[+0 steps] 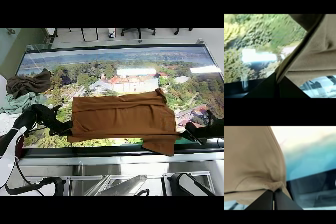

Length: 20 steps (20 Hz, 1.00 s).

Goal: Fold the shirts.

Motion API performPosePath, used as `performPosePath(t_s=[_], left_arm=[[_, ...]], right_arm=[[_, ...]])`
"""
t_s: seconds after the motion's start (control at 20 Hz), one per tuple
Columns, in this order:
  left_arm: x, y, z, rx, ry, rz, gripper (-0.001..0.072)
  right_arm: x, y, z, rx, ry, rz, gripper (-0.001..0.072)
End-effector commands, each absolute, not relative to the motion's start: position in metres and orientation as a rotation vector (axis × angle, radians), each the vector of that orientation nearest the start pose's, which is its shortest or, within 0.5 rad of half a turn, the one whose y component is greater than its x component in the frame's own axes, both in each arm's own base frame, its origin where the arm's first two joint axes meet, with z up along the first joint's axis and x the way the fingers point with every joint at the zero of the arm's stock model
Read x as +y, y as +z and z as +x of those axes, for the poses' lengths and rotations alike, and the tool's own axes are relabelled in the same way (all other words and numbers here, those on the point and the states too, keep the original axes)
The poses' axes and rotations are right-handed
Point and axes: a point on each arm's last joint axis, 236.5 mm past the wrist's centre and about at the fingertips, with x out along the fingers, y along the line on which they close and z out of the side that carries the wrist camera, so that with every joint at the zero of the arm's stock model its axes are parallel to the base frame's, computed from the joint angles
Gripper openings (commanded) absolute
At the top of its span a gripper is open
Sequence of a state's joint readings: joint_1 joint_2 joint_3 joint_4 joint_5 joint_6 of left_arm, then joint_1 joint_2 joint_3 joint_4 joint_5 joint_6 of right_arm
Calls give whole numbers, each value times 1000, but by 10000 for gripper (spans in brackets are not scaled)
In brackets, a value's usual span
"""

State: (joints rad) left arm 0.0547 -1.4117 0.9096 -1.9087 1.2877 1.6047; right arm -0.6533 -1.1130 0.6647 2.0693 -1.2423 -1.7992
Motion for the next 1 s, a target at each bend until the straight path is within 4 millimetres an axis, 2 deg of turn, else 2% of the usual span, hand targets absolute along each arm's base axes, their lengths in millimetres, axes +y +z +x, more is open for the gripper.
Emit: performPosePath(t_s=[0.0,0.1,0.25,0.35,0.45,0.6,0.7,0.8,0.95], left_arm=[[-52,-89,295,1684,-107,-360,11],[-49,-66,333,1577,-99,-360,10],[-50,-37,386,1467,-105,-364,10],[-53,-32,416,1432,-119,-349,11],[-53,-40,437,1430,-121,-347,11],[-53,-62,462,1445,-119,-350,11],[-55,-74,476,1455,-126,-355,11],[-63,-82,488,1460,-146,-368,10],[-76,-89,492,1493,-175,-342,11]], right_arm=[[-44,-42,294,1206,-6,830,22],[-32,-32,333,1145,55,755,22],[-14,-6,410,1027,123,663,22],[-3,3,453,1004,175,614,22],[10,-8,482,1022,214,595,22],[23,-44,507,1070,233,592,22],[23,-63,514,1088,224,599,23],[22,-71,514,1098,220,599,23],[19,-70,514,1096,223,594,25]])
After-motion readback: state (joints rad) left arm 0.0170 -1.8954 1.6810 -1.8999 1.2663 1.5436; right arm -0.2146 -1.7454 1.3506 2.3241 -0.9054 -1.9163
